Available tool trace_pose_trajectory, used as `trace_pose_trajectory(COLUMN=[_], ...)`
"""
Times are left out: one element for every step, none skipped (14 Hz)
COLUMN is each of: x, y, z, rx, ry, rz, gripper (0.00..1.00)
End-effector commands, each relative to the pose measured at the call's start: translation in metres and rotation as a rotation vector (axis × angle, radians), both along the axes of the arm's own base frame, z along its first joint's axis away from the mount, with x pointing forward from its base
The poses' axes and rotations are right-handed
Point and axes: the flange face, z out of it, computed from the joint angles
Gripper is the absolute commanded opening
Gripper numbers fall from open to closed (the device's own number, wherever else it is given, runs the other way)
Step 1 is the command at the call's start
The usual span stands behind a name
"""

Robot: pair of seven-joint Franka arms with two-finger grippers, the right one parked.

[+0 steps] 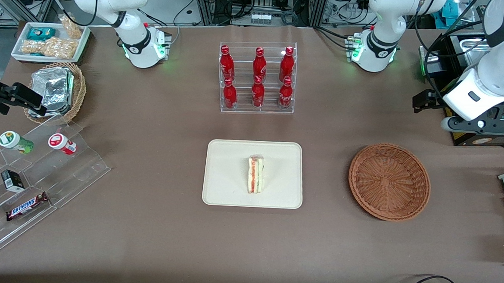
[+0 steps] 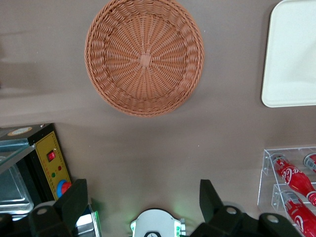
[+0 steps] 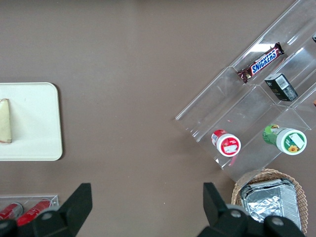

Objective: Place sandwich from basket to tray

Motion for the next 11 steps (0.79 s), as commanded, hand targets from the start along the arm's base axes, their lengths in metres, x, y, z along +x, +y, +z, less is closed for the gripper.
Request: trace_pose_trajectory(x=[-0.002,0.0,0.004,0.006,0.008,0.009,0.01,0.012,0.012,0.012,0.014], y=[0.004,0.006,0.014,0.019,0.032,0.035,0.036,0.036,0.035,0.035,0.035], z=[0.004,0.004,0.007,0.011,0.016,0.02,0.026,0.028,0.032,0.034,0.032], rx=[0.004,-0.001,-0.006,-0.012,-0.016,-0.017,-0.02,-0.021,-0.02,-0.021,-0.021], ry=[-0.021,-0.024,-0.034,-0.043,-0.054,-0.063,-0.074,-0.077,-0.083,-0.086,-0.083], rz=[-0.009,-0.005,0.011,0.02,0.043,0.048,0.037,0.03,0.028,0.028,0.026], gripper=[1.0,1.0,1.0,1.0,1.0,1.0,1.0,1.0,1.0,1.0,1.0])
